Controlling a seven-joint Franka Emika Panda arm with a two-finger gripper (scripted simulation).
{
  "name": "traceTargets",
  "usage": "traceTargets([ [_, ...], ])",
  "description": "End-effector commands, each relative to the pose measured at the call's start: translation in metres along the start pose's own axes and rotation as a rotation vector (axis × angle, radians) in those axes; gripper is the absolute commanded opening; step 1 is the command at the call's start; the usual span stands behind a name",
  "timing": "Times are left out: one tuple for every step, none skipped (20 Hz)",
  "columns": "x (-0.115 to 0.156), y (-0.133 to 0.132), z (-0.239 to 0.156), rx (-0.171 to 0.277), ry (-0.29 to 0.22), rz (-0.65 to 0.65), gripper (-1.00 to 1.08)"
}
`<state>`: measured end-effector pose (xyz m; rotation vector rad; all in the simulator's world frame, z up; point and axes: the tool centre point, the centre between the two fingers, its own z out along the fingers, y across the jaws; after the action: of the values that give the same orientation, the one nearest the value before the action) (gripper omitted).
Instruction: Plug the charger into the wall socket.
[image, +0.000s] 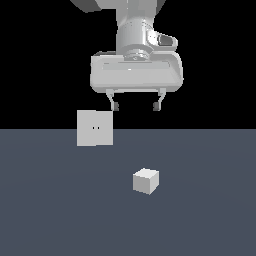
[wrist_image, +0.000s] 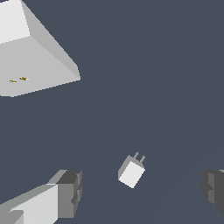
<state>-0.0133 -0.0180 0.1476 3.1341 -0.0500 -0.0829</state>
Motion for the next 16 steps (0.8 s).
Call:
traceTargets([
  [0.0, 0.0, 0.0, 0.0, 0.0, 0.0, 1.0],
  [0.0, 0.0, 0.0, 0.0, 0.0, 0.001, 1.0],
  [0.0, 0.0, 0.0, 0.0, 0.001, 0.002, 1.0],
  [-0.001, 0.0, 0.001, 0.0, 0.002, 0.005, 1.0],
  [-0.001, 0.001, 0.001, -0.001, 0.004, 0.008, 1.0],
  [-0.002, 0.001, 0.002, -0.001, 0.007, 0.013, 1.0],
  [-0.003, 0.001, 0.003, -0.001, 0.01, 0.018, 1.0],
  [-0.003, 0.001, 0.004, -0.002, 0.013, 0.025, 1.0],
  [-0.004, 0.002, 0.005, -0.002, 0.017, 0.033, 1.0],
  [-0.006, 0.002, 0.006, -0.003, 0.021, 0.042, 1.0],
  [-0.007, 0.003, 0.007, -0.003, 0.027, 0.051, 1.0],
  [-0.008, 0.004, 0.009, -0.004, 0.032, 0.062, 1.0],
  [-0.01, 0.004, 0.011, -0.005, 0.038, 0.074, 1.0],
  [-0.012, 0.005, 0.012, -0.006, 0.045, 0.087, 1.0],
  [-0.014, 0.005, 0.014, -0.007, 0.052, 0.101, 1.0],
  [-0.016, 0.006, 0.017, -0.008, 0.06, 0.116, 1.0],
])
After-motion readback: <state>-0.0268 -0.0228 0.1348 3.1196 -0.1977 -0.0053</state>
